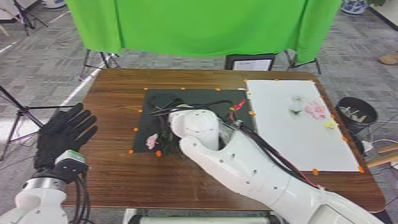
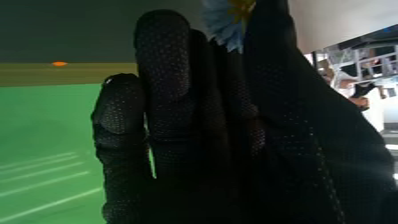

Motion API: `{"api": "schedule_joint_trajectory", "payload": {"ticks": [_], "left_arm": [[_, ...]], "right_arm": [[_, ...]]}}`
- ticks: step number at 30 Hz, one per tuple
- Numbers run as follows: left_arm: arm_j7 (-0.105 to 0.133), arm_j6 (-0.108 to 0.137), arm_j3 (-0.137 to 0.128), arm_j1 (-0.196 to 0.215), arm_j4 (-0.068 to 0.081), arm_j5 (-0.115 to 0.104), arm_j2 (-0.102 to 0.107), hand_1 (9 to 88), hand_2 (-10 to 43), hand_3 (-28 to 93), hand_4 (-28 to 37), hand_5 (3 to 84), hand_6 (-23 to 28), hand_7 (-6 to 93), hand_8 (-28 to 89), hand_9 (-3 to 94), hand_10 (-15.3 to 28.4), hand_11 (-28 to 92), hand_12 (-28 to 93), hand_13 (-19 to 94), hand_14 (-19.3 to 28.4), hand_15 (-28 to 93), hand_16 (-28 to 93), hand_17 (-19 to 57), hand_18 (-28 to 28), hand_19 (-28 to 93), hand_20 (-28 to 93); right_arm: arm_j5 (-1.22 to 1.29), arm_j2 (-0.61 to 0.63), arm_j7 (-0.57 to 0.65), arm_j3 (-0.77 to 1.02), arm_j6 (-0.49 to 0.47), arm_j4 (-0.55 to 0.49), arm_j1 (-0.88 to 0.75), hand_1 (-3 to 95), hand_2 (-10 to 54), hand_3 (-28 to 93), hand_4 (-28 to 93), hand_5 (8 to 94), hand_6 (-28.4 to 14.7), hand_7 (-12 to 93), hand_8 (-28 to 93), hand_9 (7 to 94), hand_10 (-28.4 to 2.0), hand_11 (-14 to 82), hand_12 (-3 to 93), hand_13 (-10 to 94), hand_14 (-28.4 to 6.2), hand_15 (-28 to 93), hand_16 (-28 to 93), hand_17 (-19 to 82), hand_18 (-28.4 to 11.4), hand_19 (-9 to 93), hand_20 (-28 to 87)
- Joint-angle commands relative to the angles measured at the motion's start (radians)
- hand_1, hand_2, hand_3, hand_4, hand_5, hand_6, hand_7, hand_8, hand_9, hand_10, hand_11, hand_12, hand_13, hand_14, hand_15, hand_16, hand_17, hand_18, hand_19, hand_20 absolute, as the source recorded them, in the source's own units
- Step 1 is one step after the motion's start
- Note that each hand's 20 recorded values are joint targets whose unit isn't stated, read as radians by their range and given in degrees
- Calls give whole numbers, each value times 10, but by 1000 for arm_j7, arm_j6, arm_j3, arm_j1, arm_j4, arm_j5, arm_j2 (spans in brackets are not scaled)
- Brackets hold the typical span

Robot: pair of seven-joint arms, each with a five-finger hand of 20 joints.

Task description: Arrange flowers

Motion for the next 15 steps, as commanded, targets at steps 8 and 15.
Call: {"api": "schedule_joint_trajectory", "payload": {"ticks": [8, 15], "left_arm": [[-13, -7, -12, 16, -1, 6, -11, 286, 106, 753, -262, 409, 105, 143, -86, 342, 170, 215, 127, 225, 168, 373, -62, -83, 168, 389, 95], [-15, -8, -13, 15, -1, 10, -13, 295, 99, 748, -257, 409, 105, 144, -86, 341, 169, 215, 127, 225, 168, 373, -61, -82, 168, 389, 95]], "right_arm": [[19, 14, 54, -6, 40, -14, 3, 597, -95, 473, -283, 577, -14, 187, -136, 602, -130, 125, 142, 709, -79, 477, 240, 384, -204, 827, 324], [19, 24, 69, -27, 109, -10, 15, 812, -95, -88, -98, 636, 10, 283, -99, 662, -104, 206, 228, 678, -64, 528, 290, 344, -155, 790, 419]]}}
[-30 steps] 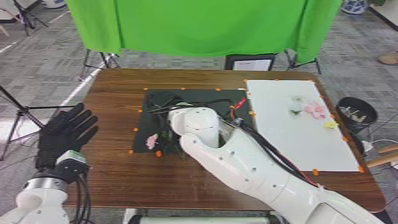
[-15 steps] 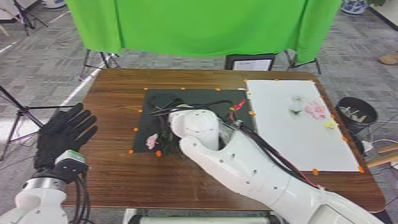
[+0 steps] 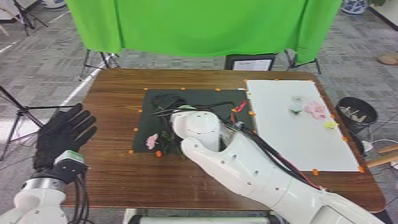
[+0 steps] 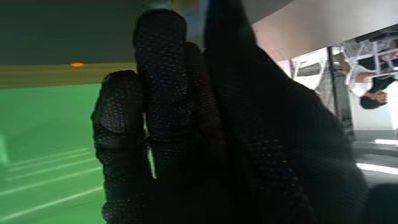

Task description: Arrange flowers

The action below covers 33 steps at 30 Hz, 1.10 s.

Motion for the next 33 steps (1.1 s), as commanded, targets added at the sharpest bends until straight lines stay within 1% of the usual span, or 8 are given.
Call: {"api": "schedule_joint_trajectory", "payload": {"ticks": [1, 6, 10, 11, 13, 15, 23, 33], "left_arm": [[-7, -5, -6, 11, -3, 5, -9, 296, 99, 747, -257, 409, 105, 143, -86, 341, 169, 215, 127, 225, 168, 373, -61, -82, 168, 389, 95], [0, -3, -4, 13, -3, -3, -10, 296, 99, 746, -257, 409, 106, 143, -87, 341, 169, 215, 127, 225, 168, 374, -62, -83, 168, 389, 95], [2, -7, -5, 19, -3, -5, -20, 292, 103, 747, -258, 410, 105, 143, -86, 342, 169, 215, 126, 225, 167, 375, -62, -83, 168, 390, 96], [4, -6, -5, 19, -1, -7, -20, 291, 104, 747, -258, 410, 105, 144, -86, 342, 169, 215, 126, 225, 167, 375, -62, -83, 168, 389, 95], [9, -7, -10, 26, -1, -10, -17, 291, 106, 747, -259, 410, 105, 143, -86, 341, 169, 216, 126, 225, 167, 375, -62, -83, 168, 389, 95], [9, -5, -16, 32, -3, -11, -17, 291, 107, 747, -260, 410, 105, 143, -86, 342, 169, 216, 126, 225, 168, 374, -62, -83, 168, 388, 95], [-2, -19, -2, 17, 8, -14, -20, 289, 108, 749, -262, 410, 105, 141, -86, 342, 169, 216, 126, 226, 168, 373, -63, -83, 168, 389, 95], [-6, -21, 4, 1, 8, -8, -19, 289, 109, 749, -264, 410, 105, 142, -86, 341, 169, 216, 126, 225, 168, 374, -62, -83, 168, 390, 95]], "right_arm": [[4, 11, 19, -14, 62, -8, 17, 819, -95, -107, -93, 639, 11, 317, -69, 672, -103, 233, 245, 677, -63, 545, 298, 343, -152, 788, 433], [1, 4, -3, 23, -24, -18, 2, 797, -95, -125, -79, 635, 11, 245, -112, 671, -103, 214, 234, 677, -68, 539, 296, 347, -155, 785, 449], [20, 30, 35, 37, 25, -30, 1, 742, -95, -70, -87, 601, -3, 178, -111, 644, -117, 151, 193, 684, -74, 517, 277, 359, -172, 793, 422], [14, 43, 44, 33, 52, -27, 6, 710, -95, 48, -150, 600, -6, 192, -122, 642, -121, 158, 182, 693, -77, 519, 265, 370, -184, 804, 397], [19, 58, 69, 40, 85, -16, 17, 502, -95, 606, -271, 600, -12, 213, -139, 643, -128, 170, 166, 709, -84, 523, 246, 387, -206, 833, 341], [51, 70, 92, 58, 77, -10, 23, 487, -95, 721, -279, 618, -12, 224, -120, 664, -125, 185, 171, 716, -84, 530, 257, 391, -209, 842, 338], [28, 99, 111, 76, 82, 24, 23, 508, -95, 759, -282, 629, -14, 232, -66, 685, -122, 190, 186, 727, -81, 528, 315, 398, -212, 857, 342], [-5, 81, 63, 38, 42, 53, 10, 582, -95, 669, -283, 719, 7, 302, -34, 821, -86, 74, 352, 748, -72, 509, 362, 400, -212, 855, 350]]}}
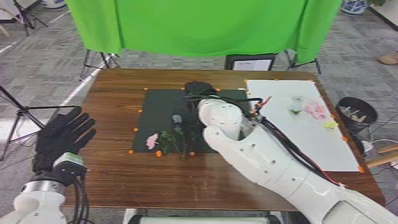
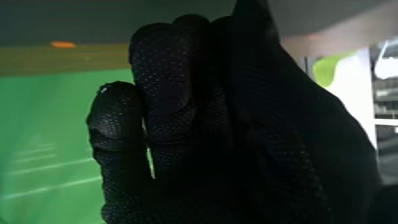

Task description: Arrange flowers

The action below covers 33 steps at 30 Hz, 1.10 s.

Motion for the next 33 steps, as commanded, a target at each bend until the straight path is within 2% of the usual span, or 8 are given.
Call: {"api": "schedule_joint_trajectory", "payload": {"ticks": [1, 10, 12, 13, 15, 20, 21, 33], "left_arm": [[-10, -16, 11, -15, 5, 0, -6, 289, 109, 749, -264, 410, 105, 142, -86, 341, 169, 216, 126, 225, 168, 374, -62, -83, 168, 390, 95], [-20, -16, 14, -16, 8, -5, -9, 289, 110, 749, -263, 409, 105, 143, -86, 342, 169, 216, 126, 225, 168, 374, -62, -83, 168, 389, 95], [1, -29, 15, -15, 9, -58, -6, 288, 110, 750, -263, 409, 105, 142, -86, 341, 169, 216, 126, 225, 168, 374, -62, -83, 168, 389, 95], [10, -29, 14, -12, 9, -68, -4, 287, 112, 749, -264, 409, 105, 143, -86, 342, 170, 216, 126, 225, 168, 374, -62, -83, 168, 389, 95], [6, -21, 14, -10, 10, -51, 1, 287, 115, 748, -266, 410, 105, 142, -86, 342, 169, 215, 126, 225, 168, 374, -63, -83, 168, 390, 95], [7, -22, 12, -8, 8, -58, 1, 285, 117, 748, -267, 410, 105, 143, -86, 342, 170, 215, 125, 226, 168, 375, -63, -83, 168, 389, 95], [17, -22, 18, -8, 8, -69, 14, 285, 118, 749, -267, 410, 105, 143, -86, 342, 169, 215, 125, 226, 168, 375, -63, -83, 168, 389, 95], [6, -21, 4, 10, 5, -56, -8, 284, 119, 749, -267, 411, 105, 143, -86, 343, 169, 216, 125, 225, 168, 375, -64, -83, 167, 390, 95]], "right_arm": [[-25, -16, -44, -26, -45, 3, -11, 583, -95, 668, -283, 720, 8, 302, -33, 823, -85, 72, 353, 748, -72, 508, 364, 401, -212, 854, 351], [-14, -34, -95, -50, -49, -36, -27, 580, -95, 652, -283, 733, 13, 298, -28, 839, -83, 69, 358, 752, -74, 505, 362, 402, -213, 853, 355], [-9, -37, -100, -55, -50, -45, -29, 581, -95, 648, -283, 733, 13, 297, -27, 840, -84, 68, 358, 751, -76, 508, 358, 401, -212, 853, 356], [-4, -36, -98, -64, -43, -47, -24, 582, -95, 646, -283, 734, 13, 296, -27, 840, -84, 67, 358, 751, -76, 509, 357, 401, -212, 852, 356], [-6, -34, -102, -74, -27, -52, -22, 579, -95, 647, -283, 736, 14, 291, -32, 839, -84, 65, 356, 750, -78, 510, 348, 401, -212, 851, 357], [-20, -31, -158, -78, -14, -62, -23, 580, -95, 647, -283, 735, 14, 284, -34, 835, -83, 60, 344, 747, -77, 508, 339, 399, -211, 847, 356], [-30, -27, -158, -88, -18, -67, -18, 582, -95, 648, -282, 735, 14, 283, -34, 833, -82, 59, 343, 746, -77, 508, 339, 398, -210, 846, 356], [-50, -9, -96, -77, 33, -72, -9, 576, -95, 661, -283, 706, 11, 269, -45, 794, -83, 66, 307, 740, -72, 493, 352, 394, -210, 839, 357]]}}
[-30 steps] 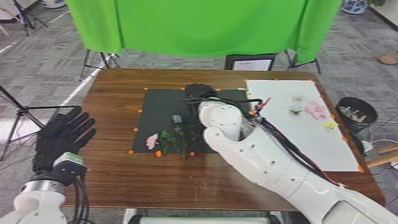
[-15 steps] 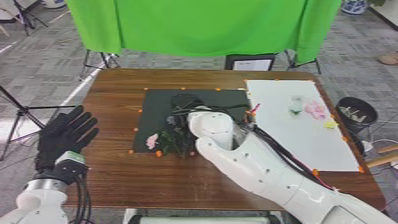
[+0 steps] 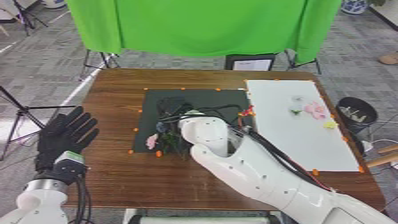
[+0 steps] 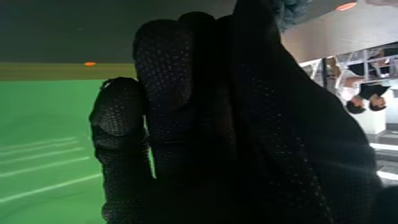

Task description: Arrange flowers

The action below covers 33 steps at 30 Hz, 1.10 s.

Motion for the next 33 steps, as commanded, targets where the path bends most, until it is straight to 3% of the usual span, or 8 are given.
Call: {"api": "schedule_joint_trajectory", "payload": {"ticks": [1, 9, 11, 17, 19, 21, 27, 33], "left_arm": [[1, -10, -15, 30, -2, 7, -17, 284, 119, 749, -267, 411, 105, 143, -86, 343, 169, 216, 125, 225, 168, 375, -64, -83, 167, 390, 95], [1, -14, -20, 43, -3, 7, -25, 283, 119, 750, -268, 411, 105, 142, -86, 342, 169, 216, 125, 225, 168, 375, -64, -83, 167, 389, 95], [16, -13, -21, 55, -7, -4, -23, 283, 119, 751, -267, 411, 105, 142, -86, 342, 169, 216, 126, 225, 168, 375, -63, -83, 167, 389, 95], [5, -36, -36, 63, -5, 3, -37, 283, 116, 752, -266, 410, 105, 142, -86, 342, 169, 215, 125, 224, 168, 373, -63, -82, 167, 389, 95], [19, -59, -46, 76, 1, -27, -35, 279, 114, 748, -268, 409, 105, 141, -86, 342, 169, 215, 126, 229, 164, 365, -65, -82, 167, 388, 94], [44, -58, -59, 97, -7, -65, -32, 274, 115, 745, -272, 408, 105, 138, -85, 343, 168, 213, 125, 238, 156, 347, -70, -82, 167, 386, 93], [63, -81, -116, 139, -12, -54, -28, 252, 131, 738, -281, 405, 101, 130, -83, 347, 161, 193, 117, 247, 151, 315, -73, -81, 165, 383, 91], [66, -87, -110, 127, -11, -50, -28, 251, 133, 737, -282, 405, 100, 128, -81, 345, 162, 190, 121, 243, 152, 315, -61, -83, 165, 382, 91]], "right_arm": [[17, 15, 84, 22, 77, -10, 21, 573, -95, 661, -283, 702, 8, 266, -45, 786, -82, 72, 299, 741, -72, 493, 350, 395, -210, 839, 356], [72, 66, 157, 100, 110, -74, 10, 547, -95, 690, -283, 666, -5, 255, -47, 716, -103, 131, 218, 742, -71, 483, 337, 399, -210, 844, 341], [85, 97, 155, 129, 97, -119, -1, 535, -95, 699, -283, 659, -7, 241, -45, 701, -112, 152, 187, 741, -72, 484, 330, 399, -211, 846, 337], [115, 255, 210, 263, 77, -276, -83, 462, -95, 764, -283, 633, -12, 190, -117, 662, -130, 147, 155, 729, -89, 510, 260, 394, -214, 847, 321], [111, 308, 234, 328, 32, -317, -125, 453, -95, 767, -283, 621, -19, 181, -127, 641, -136, 134, 151, 720, -94, 512, 258, 389, -214, 845, 320], [112, 354, 254, 391, 8, -344, -170, 450, -95, 769, -283, 606, -25, 173, -127, 620, -139, 126, 149, 710, -99, 518, 255, 384, -217, 845, 319], [160, 471, 307, 559, -70, -386, -296, 443, -95, 772, -283, 574, -36, 158, -123, 580, -144, 111, 143, 694, -104, 524, 244, 372, -219, 842, 317], [233, 547, 391, 727, -190, -418, -431, 426, -95, 757, -283, 513, -53, 133, -114, 517, -156, 91, 138, 663, -114, 544, 234, 359, -222, 837, 315]]}}
